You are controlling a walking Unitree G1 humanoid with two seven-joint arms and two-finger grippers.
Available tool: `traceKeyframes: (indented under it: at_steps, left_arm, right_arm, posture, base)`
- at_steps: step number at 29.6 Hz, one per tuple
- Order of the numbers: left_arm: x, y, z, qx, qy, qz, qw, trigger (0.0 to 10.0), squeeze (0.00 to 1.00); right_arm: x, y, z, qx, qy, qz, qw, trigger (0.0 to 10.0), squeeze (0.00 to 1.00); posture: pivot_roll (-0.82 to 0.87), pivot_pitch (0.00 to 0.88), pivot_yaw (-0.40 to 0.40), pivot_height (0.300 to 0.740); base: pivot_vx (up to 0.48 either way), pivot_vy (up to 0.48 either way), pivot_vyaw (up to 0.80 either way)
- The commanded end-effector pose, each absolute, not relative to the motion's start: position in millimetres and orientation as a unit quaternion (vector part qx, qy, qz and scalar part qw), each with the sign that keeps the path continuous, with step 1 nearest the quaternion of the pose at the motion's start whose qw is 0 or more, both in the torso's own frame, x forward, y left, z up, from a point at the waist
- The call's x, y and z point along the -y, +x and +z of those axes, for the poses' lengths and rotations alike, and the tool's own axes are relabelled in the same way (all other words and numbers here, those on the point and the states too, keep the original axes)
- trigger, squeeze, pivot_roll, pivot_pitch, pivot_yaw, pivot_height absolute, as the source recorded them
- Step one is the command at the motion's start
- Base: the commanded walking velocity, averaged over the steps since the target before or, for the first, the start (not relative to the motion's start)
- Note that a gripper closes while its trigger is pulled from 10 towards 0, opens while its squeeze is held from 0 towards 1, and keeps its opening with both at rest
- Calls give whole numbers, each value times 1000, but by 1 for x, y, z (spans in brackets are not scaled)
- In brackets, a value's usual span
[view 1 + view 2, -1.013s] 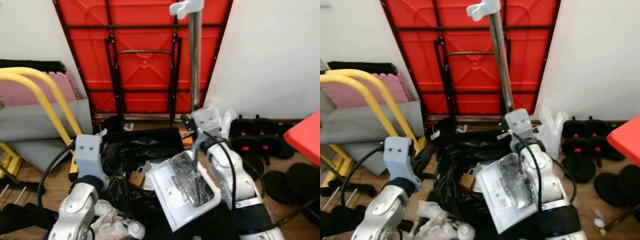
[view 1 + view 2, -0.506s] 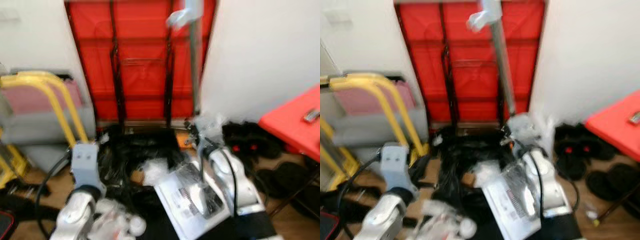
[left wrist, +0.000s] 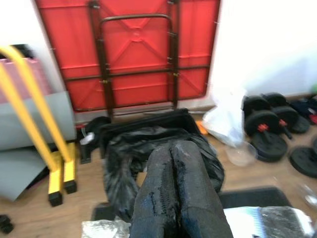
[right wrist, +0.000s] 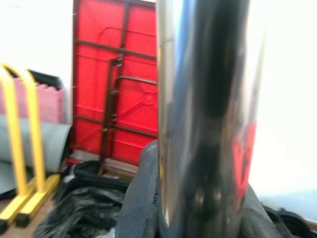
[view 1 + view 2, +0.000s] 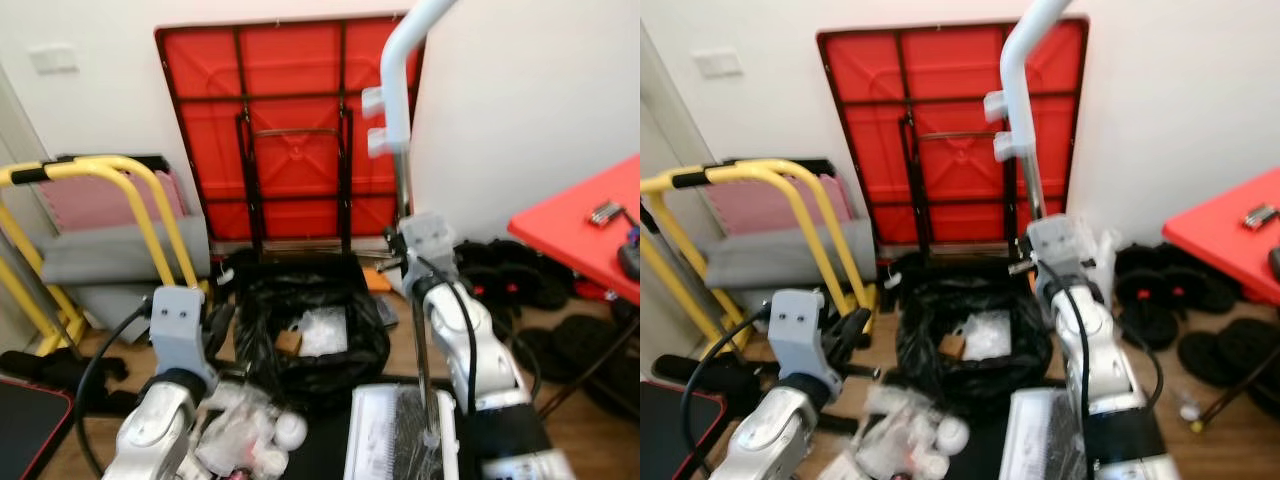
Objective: Sweep floor
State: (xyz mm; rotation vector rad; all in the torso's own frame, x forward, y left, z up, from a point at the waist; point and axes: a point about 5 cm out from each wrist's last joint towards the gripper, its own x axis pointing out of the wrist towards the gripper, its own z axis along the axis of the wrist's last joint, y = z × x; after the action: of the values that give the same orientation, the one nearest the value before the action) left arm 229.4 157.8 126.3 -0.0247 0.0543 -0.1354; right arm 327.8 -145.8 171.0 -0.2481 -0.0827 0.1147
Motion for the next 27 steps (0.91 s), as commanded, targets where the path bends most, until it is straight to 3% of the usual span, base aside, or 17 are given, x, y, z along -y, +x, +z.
traceKeyframes:
  at_steps: [1, 9, 27]
  left_arm:
    - [-159, 230, 127, -25, -4, -69, 997, 10000, 0]
    - [-159, 228, 128, -23, -5, -71, 997, 10000, 0]
    - [-159, 225, 129, -25, -8, -72, 997, 10000, 0]
  right_arm:
    - [147, 329, 170, 29, -124, 45, 991, 10000, 0]
    - [153, 333, 172, 31, -95, 32, 994, 10000, 0]
    - [166, 353, 188, 69, -79, 39, 994, 10000, 0]
  posture:
    - [-64, 5, 20, 740]
    - [-62, 10, 21, 700]
    - [-44, 27, 31, 660]
  base:
    - [0, 0, 0]
    - [0, 0, 0]
    - [0, 0, 0]
